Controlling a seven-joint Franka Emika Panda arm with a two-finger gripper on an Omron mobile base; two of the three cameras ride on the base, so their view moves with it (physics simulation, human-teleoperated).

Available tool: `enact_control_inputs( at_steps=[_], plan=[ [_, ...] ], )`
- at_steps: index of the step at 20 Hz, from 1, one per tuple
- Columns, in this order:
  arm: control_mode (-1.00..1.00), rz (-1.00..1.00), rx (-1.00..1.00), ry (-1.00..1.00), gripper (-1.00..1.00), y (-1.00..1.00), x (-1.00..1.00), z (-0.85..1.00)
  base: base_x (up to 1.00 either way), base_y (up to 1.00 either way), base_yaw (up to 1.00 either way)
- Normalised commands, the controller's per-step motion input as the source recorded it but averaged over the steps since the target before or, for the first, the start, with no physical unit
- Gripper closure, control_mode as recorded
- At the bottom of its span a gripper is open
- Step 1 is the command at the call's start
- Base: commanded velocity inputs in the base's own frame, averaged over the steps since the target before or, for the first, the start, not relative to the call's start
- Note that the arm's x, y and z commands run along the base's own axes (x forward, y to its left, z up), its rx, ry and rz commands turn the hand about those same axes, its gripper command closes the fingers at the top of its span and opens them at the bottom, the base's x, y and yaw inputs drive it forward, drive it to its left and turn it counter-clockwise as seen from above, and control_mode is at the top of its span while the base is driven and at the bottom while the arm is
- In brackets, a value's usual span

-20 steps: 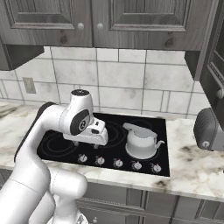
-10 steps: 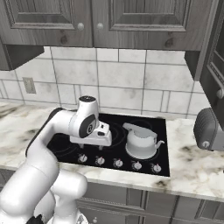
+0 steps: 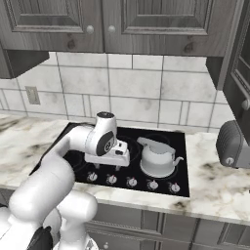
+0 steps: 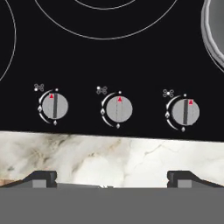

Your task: Pick the pan from the cabinet and place it on the stove. Then turn on the stove burner for the pan.

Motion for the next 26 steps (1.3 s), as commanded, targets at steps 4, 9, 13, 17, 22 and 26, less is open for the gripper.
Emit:
enact_control_inputs(
  at_steps=[4, 9, 13, 17, 22, 26],
  plan=[
    [-1.00, 0.04, 0.00, 0.04, -1.00, -0.02, 0.11, -0.21, 0.00, 0.00, 0.00],
    [-1.00, 0.07, 0.00, 0.01, -1.00, -0.01, 0.09, -0.15, 0.00, 0.00, 0.00],
    [-1.00, 0.10, 0.00, 0.01, -1.00, -0.03, 0.01, -0.13, 0.00, 0.00, 0.00],
    [-1.00, 0.08, 0.00, 0.02, -1.00, 0.00, 0.00, -0.17, 0.00, 0.00, 0.00],
    [-1.00, 0.06, 0.00, 0.04, -1.00, 0.00, 0.04, -0.23, 0.00, 0.00, 0.00],
    [-1.00, 0.04, 0.00, 0.03, -1.00, 0.00, 0.02, -0.19, 0.00, 0.00, 0.00]
  ],
)
